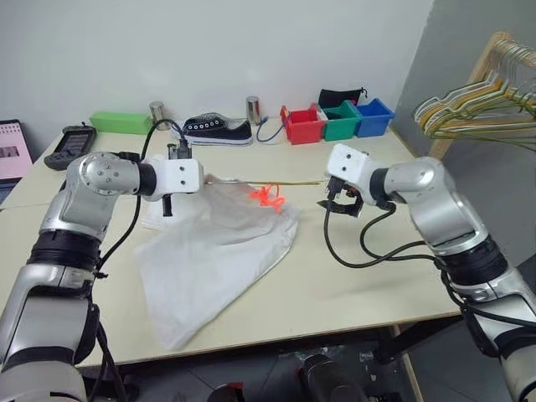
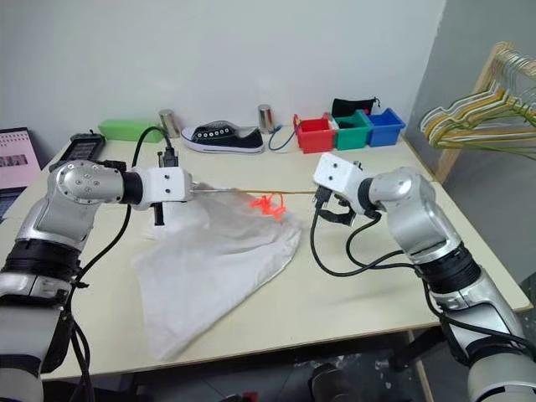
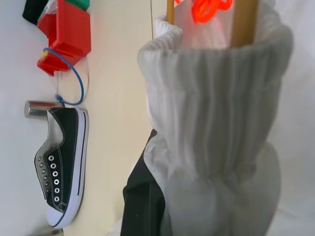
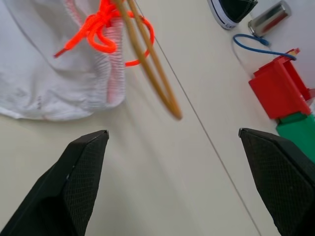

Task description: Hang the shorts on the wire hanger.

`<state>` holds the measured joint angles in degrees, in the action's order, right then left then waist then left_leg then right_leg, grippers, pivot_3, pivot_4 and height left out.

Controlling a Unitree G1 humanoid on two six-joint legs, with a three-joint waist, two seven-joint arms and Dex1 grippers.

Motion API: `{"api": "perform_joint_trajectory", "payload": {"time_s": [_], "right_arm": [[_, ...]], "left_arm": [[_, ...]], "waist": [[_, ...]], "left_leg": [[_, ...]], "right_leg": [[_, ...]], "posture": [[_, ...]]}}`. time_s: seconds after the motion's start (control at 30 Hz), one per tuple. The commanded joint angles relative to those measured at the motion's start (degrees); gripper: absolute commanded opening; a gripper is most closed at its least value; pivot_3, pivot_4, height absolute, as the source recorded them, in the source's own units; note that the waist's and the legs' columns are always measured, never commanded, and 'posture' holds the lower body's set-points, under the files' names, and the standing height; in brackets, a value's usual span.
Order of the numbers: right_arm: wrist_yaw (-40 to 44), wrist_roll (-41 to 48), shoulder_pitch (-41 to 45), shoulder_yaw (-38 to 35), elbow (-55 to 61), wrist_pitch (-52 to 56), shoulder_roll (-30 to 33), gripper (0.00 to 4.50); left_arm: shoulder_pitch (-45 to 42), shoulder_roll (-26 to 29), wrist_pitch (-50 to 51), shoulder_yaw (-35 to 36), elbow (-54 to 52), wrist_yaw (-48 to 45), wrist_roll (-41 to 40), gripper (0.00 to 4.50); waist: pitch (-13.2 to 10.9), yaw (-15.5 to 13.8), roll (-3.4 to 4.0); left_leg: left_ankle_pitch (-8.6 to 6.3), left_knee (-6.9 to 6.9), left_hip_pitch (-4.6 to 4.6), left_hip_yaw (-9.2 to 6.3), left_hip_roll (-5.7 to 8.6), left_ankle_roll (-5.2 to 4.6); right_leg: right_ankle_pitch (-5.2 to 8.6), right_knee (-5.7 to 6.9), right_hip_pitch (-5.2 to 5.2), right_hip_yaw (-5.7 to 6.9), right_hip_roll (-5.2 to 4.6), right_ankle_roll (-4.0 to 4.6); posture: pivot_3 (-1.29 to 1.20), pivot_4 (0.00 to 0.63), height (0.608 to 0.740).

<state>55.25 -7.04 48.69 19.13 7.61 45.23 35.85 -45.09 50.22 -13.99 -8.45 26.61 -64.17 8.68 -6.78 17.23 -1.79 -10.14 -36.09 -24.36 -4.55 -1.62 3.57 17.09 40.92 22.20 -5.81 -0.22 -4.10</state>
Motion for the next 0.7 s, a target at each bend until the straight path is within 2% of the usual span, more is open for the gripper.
{"api": "perform_joint_trajectory", "payload": {"time_s": [0.03, 0.17, 0.4, 0.57, 0.7], "right_arm": [[1.9, 3.5, -4.2, -1.7, -2.2, 0.6, 1.1, 4.49], [2.1, 7.4, -5.4, -1.0, -7.8, 1.0, -4.8, 4.49], [-0.8, 11.7, 2.8, -3.4, -23.3, 0.9, -18.2, 4.49], [-0.5, 14.8, 4.3, -5.0, -25.4, 2.7, -20.7, 4.49], [-0.6, 15.7, 4.0, -5.0, -26.1, 2.5, -20.8, 3.79]], "left_arm": [[2.5, 1.9, 5.3, 5.7, -7.8, 0.0, -5.9, 0.0], [5.5, 3.0, 10.1, 8.1, -12.7, -0.8, -9.3, 0.0], [8.5, 4.6, 14.7, 9.4, -18.0, -0.6, -11.5, 0.0], [9.7, 5.0, 16.1, 9.3, -20.4, -0.2, -11.9, 0.0], [10.5, 5.3, 16.8, 9.7, -21.7, 0.0, -12.3, 0.0]], "waist": [[0.2, 0.0, -0.13], [0.3, 0.3, -0.19], [0.3, 0.4, -0.19], [0.4, -0.7, -0.27], [0.4, -1.9, -0.29]], "left_leg": [[0.01, 0.0, 0.0, -0.01, -0.01, 0.0], [0.08, -0.01, 0.05, 0.0, 0.0, -0.04], [0.18, 0.1, 0.48, -0.03, -0.05, -0.16], [0.2, 0.1, 0.48, -0.07, -0.05, -0.17], [0.2, 0.11, 0.41, -0.06, -0.05, -0.17]], "right_leg": [[0.0, 0.0, -0.01, 0.03, 0.0, 0.0], [-0.01, -0.01, -0.08, 0.03, 0.0, 0.08], [-0.21, 0.1, -0.23, 0.12, 0.06, 0.28], [-0.22, 0.06, -0.3, 0.15, 0.06, 0.27], [-0.21, -0.05, -0.31, 0.17, 0.05, 0.27]], "posture": [[-0.16, 0.0, 0.74], [-0.16, 0.0, 0.74], [-0.12, 0.0, 0.74], [-0.11, 0.0, 0.74], [-0.1, 0.0, 0.74]]}}
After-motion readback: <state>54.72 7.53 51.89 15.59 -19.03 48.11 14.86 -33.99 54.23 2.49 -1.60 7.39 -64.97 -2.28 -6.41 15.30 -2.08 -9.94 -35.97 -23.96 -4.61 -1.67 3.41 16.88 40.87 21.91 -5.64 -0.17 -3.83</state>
